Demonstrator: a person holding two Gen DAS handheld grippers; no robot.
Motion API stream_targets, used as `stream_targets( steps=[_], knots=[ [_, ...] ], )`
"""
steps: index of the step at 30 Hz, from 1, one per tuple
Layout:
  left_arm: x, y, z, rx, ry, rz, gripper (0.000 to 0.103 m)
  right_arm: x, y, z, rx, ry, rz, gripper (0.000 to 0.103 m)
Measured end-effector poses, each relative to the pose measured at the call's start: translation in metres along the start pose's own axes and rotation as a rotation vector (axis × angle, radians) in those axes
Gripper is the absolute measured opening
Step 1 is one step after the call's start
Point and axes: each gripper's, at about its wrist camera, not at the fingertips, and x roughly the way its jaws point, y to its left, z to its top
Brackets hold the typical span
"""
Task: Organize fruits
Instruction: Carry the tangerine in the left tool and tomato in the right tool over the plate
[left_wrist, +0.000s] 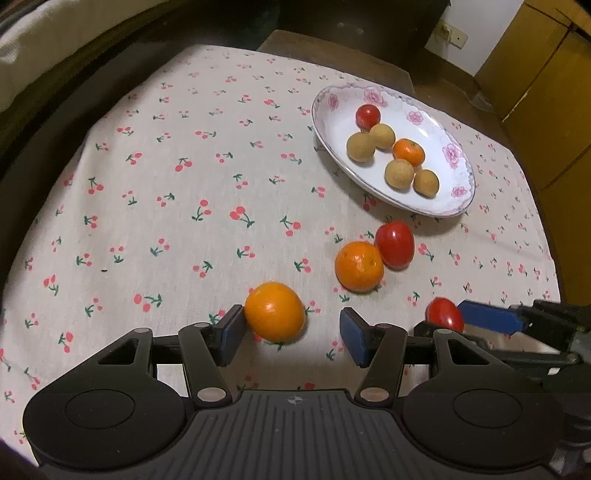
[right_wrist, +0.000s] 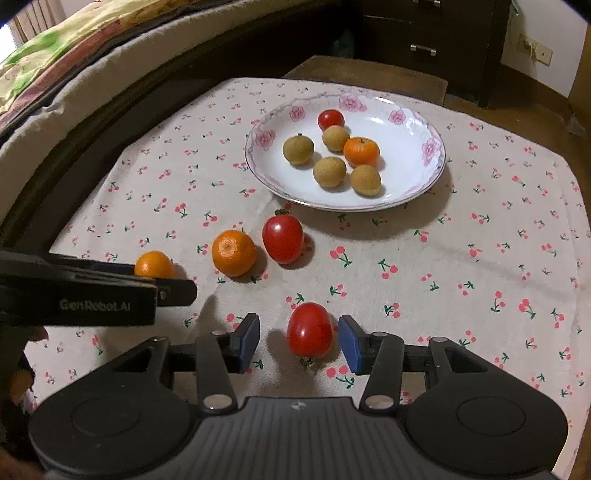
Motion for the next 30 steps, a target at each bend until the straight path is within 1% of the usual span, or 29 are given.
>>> stream_targets(
  steps=[3, 5, 7, 9, 11, 13, 21, 30],
  knots=[
    [0.001, 0.002, 0.003, -0.016, -0.004, -0.007, 0.063, 0.003, 0.001, -0.001, -0.014, 0.007, -0.006, 0.047],
    [0.002, 0.000, 0.003, -0.007, -0.008, 0.003, 0.060, 0.006, 0.002, -0.003, -0.024, 0.017, -0.014, 0.046],
    [0.002, -0.003, 0.003, 0.011, -0.012, 0.015, 0.058, 0.008, 0.002, -0.004, -0.033, 0.017, -0.036, 0.039],
    [0.002, -0.006, 0.001, 0.033, -0.017, 0.032, 0.053, 0.007, 0.000, -0.003, -0.027, 0.016, -0.049, 0.029],
    [0.002, -0.007, 0.001, 0.047, -0.021, 0.049, 0.046, 0.006, -0.002, -0.003, -0.017, 0.016, -0.042, 0.029],
    [0.002, -0.008, 0.001, 0.052, -0.021, 0.055, 0.042, 0.006, -0.001, -0.004, -0.024, 0.017, -0.047, 0.029],
    [-0.001, -0.007, -0.001, 0.054, -0.020, 0.053, 0.041, 0.002, 0.000, -0.005, -0.022, 0.013, -0.045, 0.029],
    [-0.014, -0.008, 0.001, 0.057, -0.048, 0.039, 0.041, -0.009, -0.004, -0.001, 0.001, -0.020, -0.037, 0.029]
  ],
)
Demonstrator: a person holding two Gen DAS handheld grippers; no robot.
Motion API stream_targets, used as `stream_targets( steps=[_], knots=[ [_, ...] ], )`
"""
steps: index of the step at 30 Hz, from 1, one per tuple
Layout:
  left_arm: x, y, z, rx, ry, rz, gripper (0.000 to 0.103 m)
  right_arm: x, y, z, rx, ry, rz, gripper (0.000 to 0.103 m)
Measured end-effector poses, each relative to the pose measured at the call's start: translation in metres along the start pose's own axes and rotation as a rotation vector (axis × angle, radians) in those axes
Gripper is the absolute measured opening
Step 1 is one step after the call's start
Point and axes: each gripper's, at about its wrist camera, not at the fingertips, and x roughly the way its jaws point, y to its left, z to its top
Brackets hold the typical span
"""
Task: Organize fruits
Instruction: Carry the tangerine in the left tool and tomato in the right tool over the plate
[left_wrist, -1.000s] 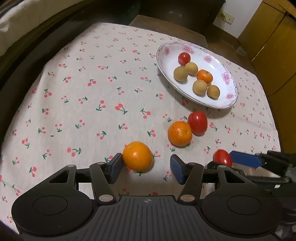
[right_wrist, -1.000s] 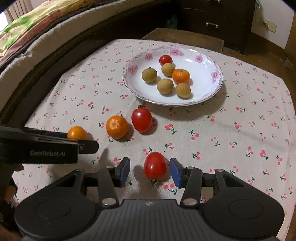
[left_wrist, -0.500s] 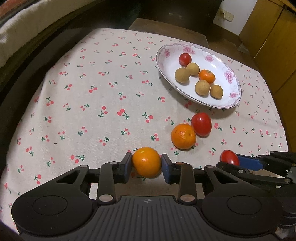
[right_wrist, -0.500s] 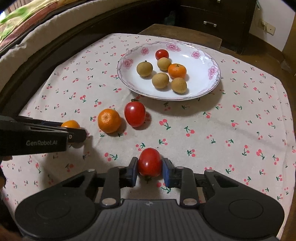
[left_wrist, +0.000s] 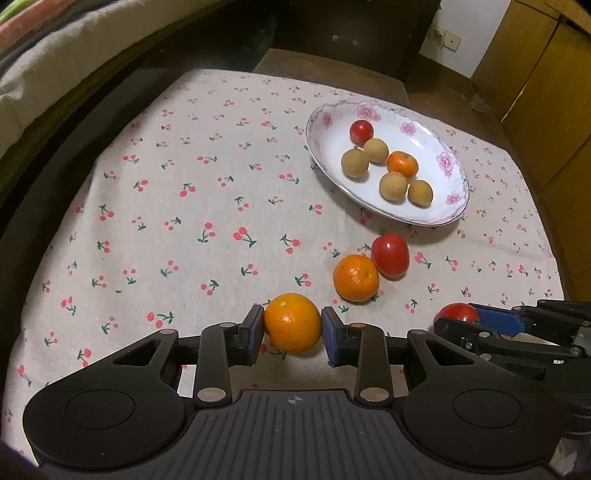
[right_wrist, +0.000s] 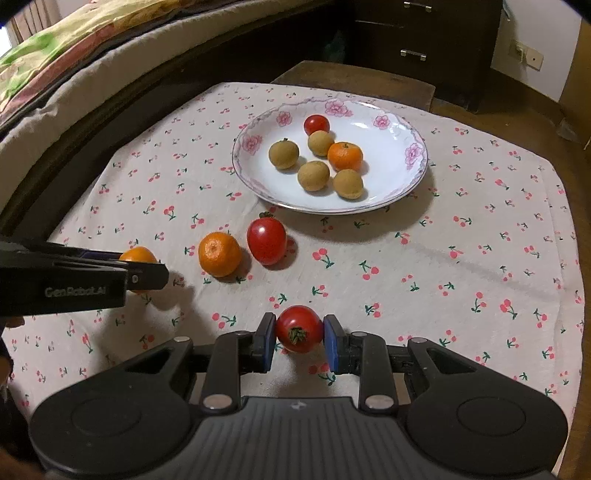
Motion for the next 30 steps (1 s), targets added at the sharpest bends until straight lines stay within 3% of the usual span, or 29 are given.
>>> stream_targets(
  steps=[18, 30],
  knots=[
    [-0.008, -0.021, 0.032, 0.021, -0.044, -0.042, 0.041, -0.011, -0.015, 0.031, 0.056, -0.072, 0.020, 0.029],
    [0.006, -0.039, 0.065, 0.045, -0.057, -0.046, 0.041, 0.004, -0.027, 0.063, 0.079, -0.090, 0.020, 0.029]
  ],
)
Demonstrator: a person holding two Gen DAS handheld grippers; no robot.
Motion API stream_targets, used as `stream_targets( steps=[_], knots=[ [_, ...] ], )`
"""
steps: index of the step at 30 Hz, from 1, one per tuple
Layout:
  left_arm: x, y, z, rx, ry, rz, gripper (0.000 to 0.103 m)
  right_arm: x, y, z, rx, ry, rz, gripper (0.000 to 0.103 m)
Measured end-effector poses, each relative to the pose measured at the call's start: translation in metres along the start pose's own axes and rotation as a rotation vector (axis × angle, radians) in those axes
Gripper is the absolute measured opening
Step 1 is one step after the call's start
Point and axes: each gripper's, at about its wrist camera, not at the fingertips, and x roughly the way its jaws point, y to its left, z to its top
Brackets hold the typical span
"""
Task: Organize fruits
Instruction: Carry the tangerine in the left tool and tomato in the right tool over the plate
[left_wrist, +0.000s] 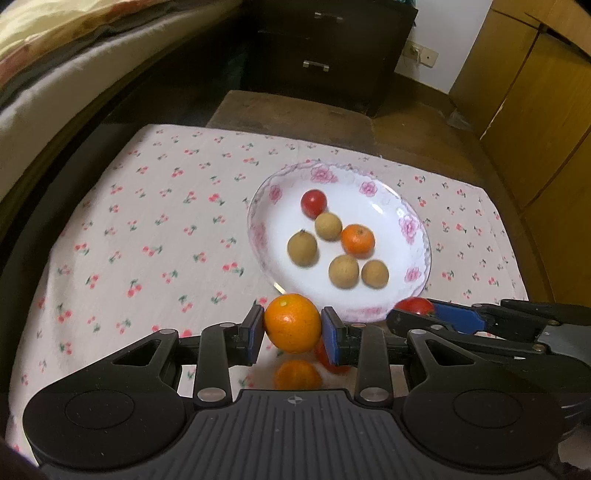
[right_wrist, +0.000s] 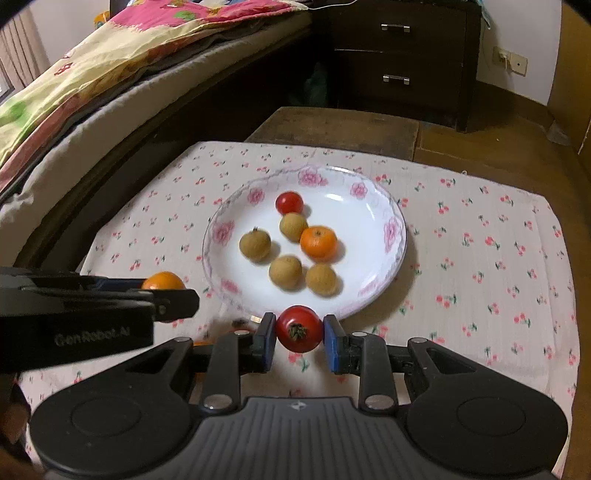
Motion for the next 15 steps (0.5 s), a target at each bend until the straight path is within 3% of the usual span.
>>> stream_targets(
  steps=[10, 15],
  knots=[
    [0.026, -0.005, 0.017, 0.003, 0.023, 0.006, 0.040, 0.028, -0.011, 0.016, 0.017, 0.017, -0.006, 0.029],
    [0.019, 0.005, 0.016, 0.008, 0.013, 0.009, 0.041, 0.033, -0.016, 0.019, 0.033, 0.015, 0.008, 0.029]
  ],
)
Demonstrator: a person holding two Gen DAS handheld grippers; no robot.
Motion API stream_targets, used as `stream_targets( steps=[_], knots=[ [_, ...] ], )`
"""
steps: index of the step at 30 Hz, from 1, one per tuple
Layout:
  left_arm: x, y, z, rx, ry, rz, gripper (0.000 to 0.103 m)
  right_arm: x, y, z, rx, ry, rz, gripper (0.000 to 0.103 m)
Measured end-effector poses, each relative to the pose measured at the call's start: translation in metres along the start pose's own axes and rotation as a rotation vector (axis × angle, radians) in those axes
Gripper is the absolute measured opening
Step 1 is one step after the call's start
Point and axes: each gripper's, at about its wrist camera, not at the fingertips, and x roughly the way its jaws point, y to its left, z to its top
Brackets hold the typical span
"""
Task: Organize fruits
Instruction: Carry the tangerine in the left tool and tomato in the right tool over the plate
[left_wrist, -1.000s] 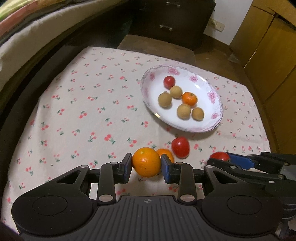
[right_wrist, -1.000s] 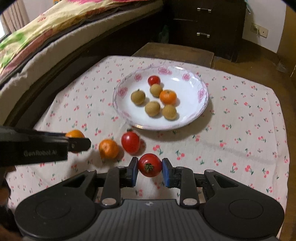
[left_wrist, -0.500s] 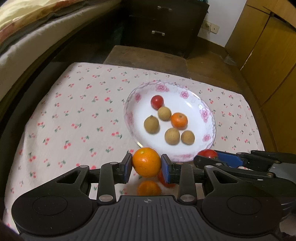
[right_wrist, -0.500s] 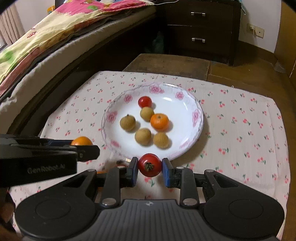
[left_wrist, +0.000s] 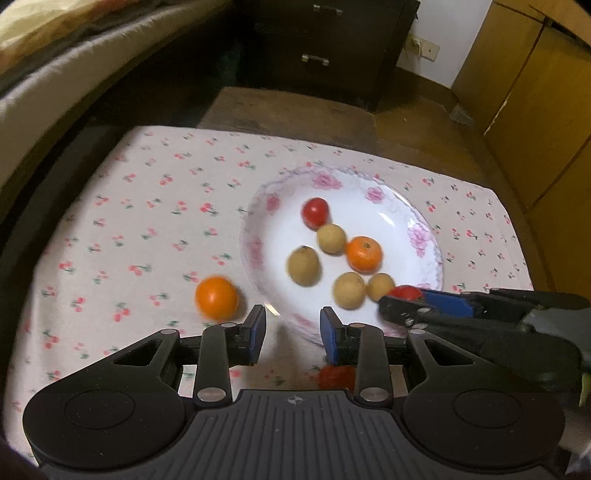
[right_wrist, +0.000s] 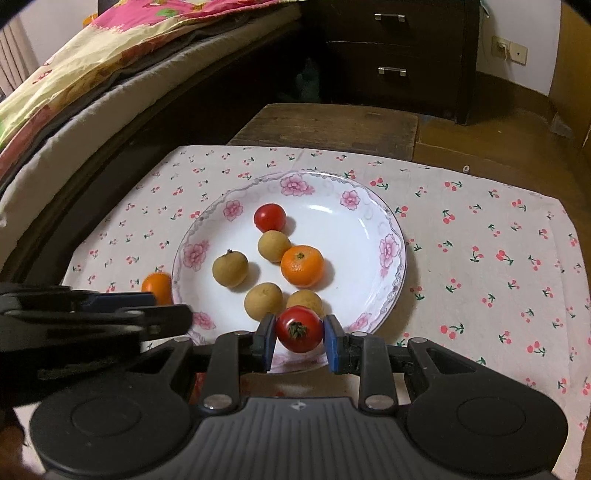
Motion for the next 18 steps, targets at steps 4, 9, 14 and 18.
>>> stream_targets(
  steps=[4, 9, 14, 18],
  knots=[
    [-0.008, 0.036, 0.004, -0.083, -0.023, -0.006, 0.042, -0.002, -0.002, 0.000, 0.013, -0.009, 0.007, 0.029],
    [-0.010, 0.085, 0.015, -0.236, -0.042, -0.046, 0.042, -0.003, -0.003, -0.002, 0.010, -0.009, -0.002, 0.029],
    [0.007, 0.098, 0.046, -0.238, -0.091, -0.027, 0.042, 0.002, 0.000, -0.001, 0.002, 0.001, 0.002, 0.029],
    [0.032, 0.095, 0.078, -0.193, -0.089, -0.013, 0.042, 0.011, 0.003, 0.000, -0.018, 0.012, 0.008, 0.029]
  ],
)
